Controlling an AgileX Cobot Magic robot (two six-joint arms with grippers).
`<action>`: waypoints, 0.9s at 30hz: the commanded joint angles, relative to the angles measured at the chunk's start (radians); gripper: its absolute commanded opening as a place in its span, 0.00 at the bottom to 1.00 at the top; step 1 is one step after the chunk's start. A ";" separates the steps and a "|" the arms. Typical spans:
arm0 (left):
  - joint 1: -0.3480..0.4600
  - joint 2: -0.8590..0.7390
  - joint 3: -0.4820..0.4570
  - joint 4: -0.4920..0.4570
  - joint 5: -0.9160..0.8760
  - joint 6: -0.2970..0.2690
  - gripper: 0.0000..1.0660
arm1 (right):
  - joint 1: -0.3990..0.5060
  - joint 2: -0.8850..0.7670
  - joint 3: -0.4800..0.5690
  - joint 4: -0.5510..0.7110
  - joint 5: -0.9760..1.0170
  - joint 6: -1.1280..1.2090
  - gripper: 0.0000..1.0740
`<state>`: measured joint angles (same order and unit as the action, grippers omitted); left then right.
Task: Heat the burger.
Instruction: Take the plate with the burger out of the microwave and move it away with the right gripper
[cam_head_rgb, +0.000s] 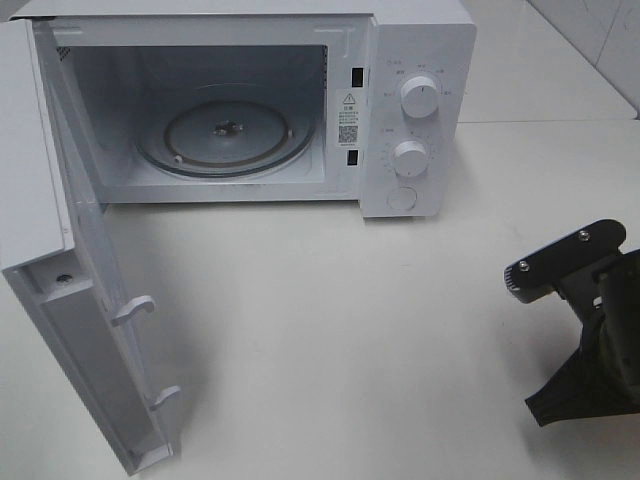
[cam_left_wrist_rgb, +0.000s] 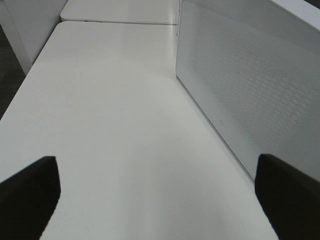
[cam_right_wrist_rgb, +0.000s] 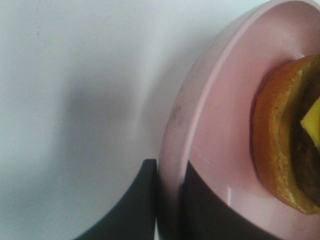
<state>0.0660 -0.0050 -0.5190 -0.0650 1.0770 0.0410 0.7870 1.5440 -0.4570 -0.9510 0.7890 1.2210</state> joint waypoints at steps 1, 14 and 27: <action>0.002 -0.007 0.003 -0.006 -0.009 0.001 0.92 | -0.006 0.052 -0.005 -0.093 0.045 0.064 0.00; 0.002 -0.007 0.003 -0.006 -0.009 0.000 0.92 | -0.064 0.178 -0.005 -0.141 -0.078 0.192 0.00; 0.002 -0.007 0.003 -0.006 -0.009 0.001 0.92 | -0.087 0.182 -0.008 -0.161 -0.132 0.189 0.31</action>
<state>0.0660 -0.0050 -0.5190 -0.0650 1.0770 0.0410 0.7060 1.7210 -0.4590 -1.1140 0.6480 1.4120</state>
